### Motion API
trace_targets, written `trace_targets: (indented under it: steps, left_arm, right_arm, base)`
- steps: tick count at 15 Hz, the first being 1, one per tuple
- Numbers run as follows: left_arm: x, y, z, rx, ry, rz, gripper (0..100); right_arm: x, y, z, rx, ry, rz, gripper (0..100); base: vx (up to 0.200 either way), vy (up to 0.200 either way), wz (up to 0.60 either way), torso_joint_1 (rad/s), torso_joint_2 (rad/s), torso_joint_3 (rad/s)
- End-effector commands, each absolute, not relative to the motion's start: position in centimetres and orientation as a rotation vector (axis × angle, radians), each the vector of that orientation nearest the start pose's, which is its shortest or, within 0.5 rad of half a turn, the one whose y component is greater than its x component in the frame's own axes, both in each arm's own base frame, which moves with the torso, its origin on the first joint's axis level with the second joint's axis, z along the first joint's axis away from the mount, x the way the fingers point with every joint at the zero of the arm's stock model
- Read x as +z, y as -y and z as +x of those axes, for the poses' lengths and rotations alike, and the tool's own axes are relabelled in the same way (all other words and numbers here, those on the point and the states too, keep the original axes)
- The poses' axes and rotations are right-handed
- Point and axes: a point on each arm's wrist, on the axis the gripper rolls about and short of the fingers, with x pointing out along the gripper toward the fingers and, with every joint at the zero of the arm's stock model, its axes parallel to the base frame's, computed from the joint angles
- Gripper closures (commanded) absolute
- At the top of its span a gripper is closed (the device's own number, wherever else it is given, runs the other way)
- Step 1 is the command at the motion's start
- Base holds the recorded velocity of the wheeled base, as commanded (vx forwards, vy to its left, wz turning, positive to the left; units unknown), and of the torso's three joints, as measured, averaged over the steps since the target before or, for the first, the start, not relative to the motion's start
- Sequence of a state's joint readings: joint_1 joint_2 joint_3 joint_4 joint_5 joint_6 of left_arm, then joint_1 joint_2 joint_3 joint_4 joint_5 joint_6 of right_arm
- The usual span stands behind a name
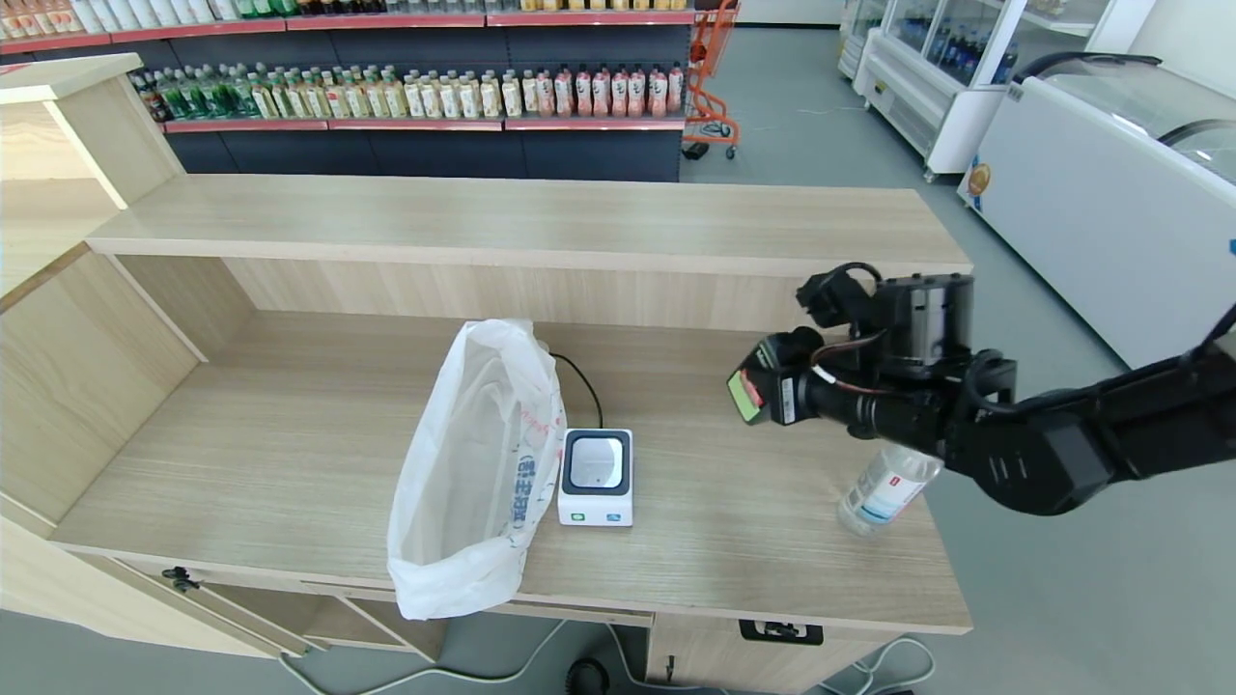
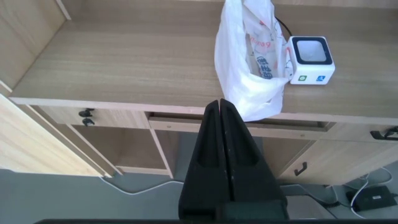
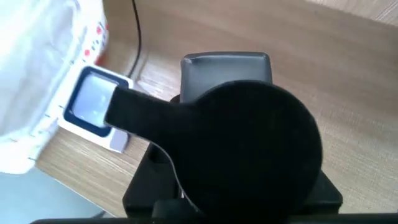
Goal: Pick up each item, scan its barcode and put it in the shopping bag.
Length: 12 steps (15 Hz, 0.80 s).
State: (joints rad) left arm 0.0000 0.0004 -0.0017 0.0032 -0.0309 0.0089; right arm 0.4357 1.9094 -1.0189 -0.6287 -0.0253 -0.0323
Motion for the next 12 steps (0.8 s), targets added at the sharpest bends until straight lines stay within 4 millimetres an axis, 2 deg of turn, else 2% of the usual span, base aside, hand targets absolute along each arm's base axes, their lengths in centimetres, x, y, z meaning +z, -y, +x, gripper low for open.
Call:
trace_targets:
  steps: [1,2,3,4,5,6,7,9,11,12]
  left_arm:
    - [7.6,0.1,-2.3,-0.031,-0.001,0.008,100]
    - [7.6,0.1,-2.3,-0.031,0.0,0.009,100]
    - [7.6,0.1,-2.3,-0.031,-0.003,0.009,100]
    - [7.6,0.1,-2.3,-0.032,-0.001,0.009,100]
    - [7.6,0.1,-2.3,-0.032,-0.001,0.008,100]
    - [7.6,0.1,-2.3,-0.031,-0.001,0.009,100]
    - [7.6,0.1,-2.3,-0.031,-0.001,0.009,100]
    - [7.6,0.1,-2.3,-0.031,-0.003,0.008,100]
    - [7.6,0.1,-2.3,-0.031,-0.001,0.008,100]
    - [7.6,0.1,-2.3,-0.031,-0.003,0.008,100]
  right_arm:
    - [21.8,-13.9,30.9,0.424,-0.116,-0.018,100]
    - [23.6,-13.3,29.5,0.426,-0.057,-0.001,100]
    - [25.8,-12.1,25.4,0.453,0.039,-0.058,100]
    - [25.5,-11.9,22.0,0.537,0.096,-0.185,100]
    - [24.3,-11.2,19.1,0.596,0.15,-0.37,100]
    - [22.5,-9.9,16.8,0.618,0.227,-0.698,100]
    - [22.6,-8.6,16.2,0.608,0.37,-1.013,100]
    - [22.2,-8.5,16.2,0.823,0.629,-1.255,100]
    - [22.8,-8.6,15.4,0.762,0.936,-1.593,100]
    - [23.5,-9.1,14.5,0.746,1.113,-1.67,100]
  base:
    - [0.0,0.0,0.0,0.0,0.0,0.0]
    - [0.0,0.0,0.0,0.0,0.0,0.0]
    - [0.0,0.0,0.0,0.0,0.0,0.0]
    - [0.0,0.0,0.0,0.0,0.0,0.0]
    - [0.0,0.0,0.0,0.0,0.0,0.0]
    - [0.0,0.0,0.0,0.0,0.0,0.0]
    - [0.0,0.0,0.0,0.0,0.0,0.0]
    - [0.0,0.0,0.0,0.0,0.0,0.0]
    - [0.0,0.0,0.0,0.0,0.0,0.0]
    - [0.0,0.0,0.0,0.0,0.0,0.0]
